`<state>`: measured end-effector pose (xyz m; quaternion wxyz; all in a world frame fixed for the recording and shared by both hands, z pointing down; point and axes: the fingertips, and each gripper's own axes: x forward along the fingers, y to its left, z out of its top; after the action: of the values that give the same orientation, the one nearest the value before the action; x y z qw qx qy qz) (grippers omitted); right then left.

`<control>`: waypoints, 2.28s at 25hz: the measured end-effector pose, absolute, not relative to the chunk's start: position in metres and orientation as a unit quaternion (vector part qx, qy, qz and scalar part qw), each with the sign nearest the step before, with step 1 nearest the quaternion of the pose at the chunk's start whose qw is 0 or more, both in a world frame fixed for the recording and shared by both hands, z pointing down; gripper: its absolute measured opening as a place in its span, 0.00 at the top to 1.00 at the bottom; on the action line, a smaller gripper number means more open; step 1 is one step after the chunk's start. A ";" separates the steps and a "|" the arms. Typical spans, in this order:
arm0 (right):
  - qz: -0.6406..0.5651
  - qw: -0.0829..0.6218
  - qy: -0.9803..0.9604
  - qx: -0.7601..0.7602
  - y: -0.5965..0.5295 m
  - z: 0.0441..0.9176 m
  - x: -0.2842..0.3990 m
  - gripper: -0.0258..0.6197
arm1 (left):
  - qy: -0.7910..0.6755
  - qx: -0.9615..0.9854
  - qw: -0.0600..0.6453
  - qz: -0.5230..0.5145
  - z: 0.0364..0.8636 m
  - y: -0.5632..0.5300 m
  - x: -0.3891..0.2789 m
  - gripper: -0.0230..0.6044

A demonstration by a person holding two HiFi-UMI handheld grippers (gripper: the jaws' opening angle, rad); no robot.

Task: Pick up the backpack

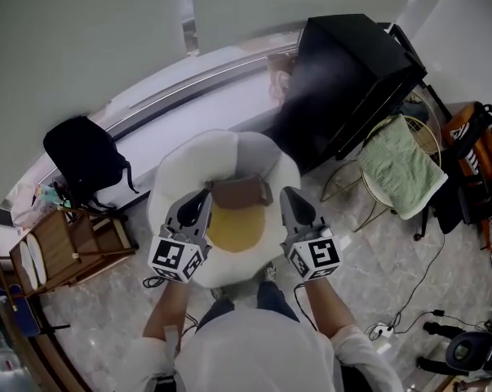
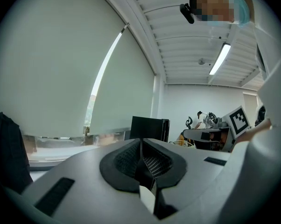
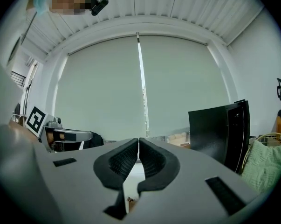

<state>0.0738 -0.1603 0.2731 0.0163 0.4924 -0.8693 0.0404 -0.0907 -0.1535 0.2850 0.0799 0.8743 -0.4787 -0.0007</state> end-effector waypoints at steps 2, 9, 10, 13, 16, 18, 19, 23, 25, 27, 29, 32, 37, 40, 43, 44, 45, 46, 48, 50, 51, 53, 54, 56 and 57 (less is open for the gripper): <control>0.041 0.018 -0.871 0.489 -0.169 0.279 0.076 0.91 | -0.481 0.873 0.082 0.001 0.291 -0.160 -0.087 0.90; 0.048 0.024 -0.874 0.483 -0.191 0.299 0.075 0.91 | -0.489 0.868 0.082 0.008 0.305 -0.179 -0.088 0.90; 0.049 0.025 -0.874 0.482 -0.194 0.302 0.074 0.91 | -0.490 0.867 0.083 0.009 0.308 -0.182 -0.088 0.90; 0.052 0.027 -0.875 0.481 -0.202 0.313 0.075 0.91 | -0.496 0.864 0.085 0.014 0.319 -0.187 -0.089 0.90; 0.056 0.031 -0.875 0.479 -0.209 0.326 0.077 0.91 | -0.500 0.861 0.090 0.018 0.331 -0.192 -0.090 0.90; 0.060 0.033 -0.875 0.478 -0.215 0.336 0.079 0.91 | -0.504 0.858 0.092 0.020 0.341 -0.197 -0.090 0.90; 0.061 0.034 -0.875 0.478 -0.217 0.341 0.080 0.91 | -0.507 0.857 0.093 0.021 0.345 -0.199 -0.091 0.90; 0.062 0.039 -0.877 0.475 -0.229 0.359 0.079 0.91 | -0.514 0.852 0.096 0.020 0.360 -0.208 -0.094 0.90; 0.063 0.044 -0.878 0.472 -0.236 0.366 0.077 0.91 | -0.516 0.851 0.099 0.020 0.369 -0.214 -0.097 0.90; 0.067 0.047 -0.879 0.470 -0.242 0.375 0.075 0.91 | -0.517 0.850 0.104 0.024 0.378 -0.219 -0.098 0.90; 0.069 0.049 -0.880 0.467 -0.247 0.383 0.074 0.91 | -0.517 0.849 0.108 0.027 0.389 -0.223 -0.098 0.90; 0.071 0.051 -0.883 0.462 -0.253 0.399 0.073 0.91 | -0.519 0.846 0.113 0.030 0.406 -0.228 -0.097 0.90; 0.073 0.058 -0.886 0.454 -0.265 0.428 0.070 0.91 | -0.516 0.848 0.115 0.035 0.432 -0.238 -0.093 0.90; 0.076 0.061 -0.888 0.449 -0.272 0.447 0.067 0.91 | -0.513 0.850 0.116 0.037 0.450 -0.243 -0.092 0.90; 0.078 0.066 -0.890 0.444 -0.279 0.469 0.065 0.91 | -0.514 0.848 0.118 0.041 0.471 -0.249 -0.093 0.90; 0.079 0.068 -0.891 0.443 -0.280 0.476 0.064 0.91 | -0.514 0.848 0.119 0.044 0.478 -0.251 -0.093 0.90; 0.080 0.069 -0.891 0.441 -0.281 0.482 0.064 0.91 | -0.514 0.848 0.120 0.045 0.484 -0.252 -0.093 0.90; 0.080 0.070 -0.892 0.439 -0.282 0.488 0.063 0.91 | -0.513 0.849 0.120 0.047 0.489 -0.254 -0.093 0.90; 0.079 0.072 -0.894 0.434 -0.283 0.499 0.061 0.91 | -0.512 0.849 0.118 0.048 0.496 -0.256 -0.093 0.90; 0.080 0.074 -0.896 0.432 -0.285 0.510 0.059 0.91 | -0.514 0.848 0.116 0.049 0.504 -0.260 -0.095 0.90; 0.081 0.074 -0.896 0.431 -0.286 0.515 0.058 0.91 | -0.515 0.848 0.115 0.049 0.508 -0.262 -0.097 0.90; 0.081 0.073 -0.897 0.429 -0.288 0.525 0.058 0.91 | -0.517 0.846 0.116 0.051 0.518 -0.265 -0.098 0.90; 0.082 0.074 -0.897 0.429 -0.290 0.531 0.058 0.91 | -0.518 0.846 0.116 0.053 0.524 -0.267 -0.099 0.90; 0.083 0.076 -0.896 0.429 -0.294 0.542 0.059 0.91 | -0.518 0.845 0.117 0.057 0.536 -0.269 -0.099 0.90; 0.083 0.076 -0.897 0.428 -0.296 0.548 0.060 0.91 | -0.518 0.845 0.118 0.059 0.543 -0.270 -0.100 0.90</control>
<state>0.0597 -0.2958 0.5477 0.0756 0.4283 -0.8966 0.0831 -0.1000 -0.2700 0.5427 0.1176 0.8451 -0.5183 0.0589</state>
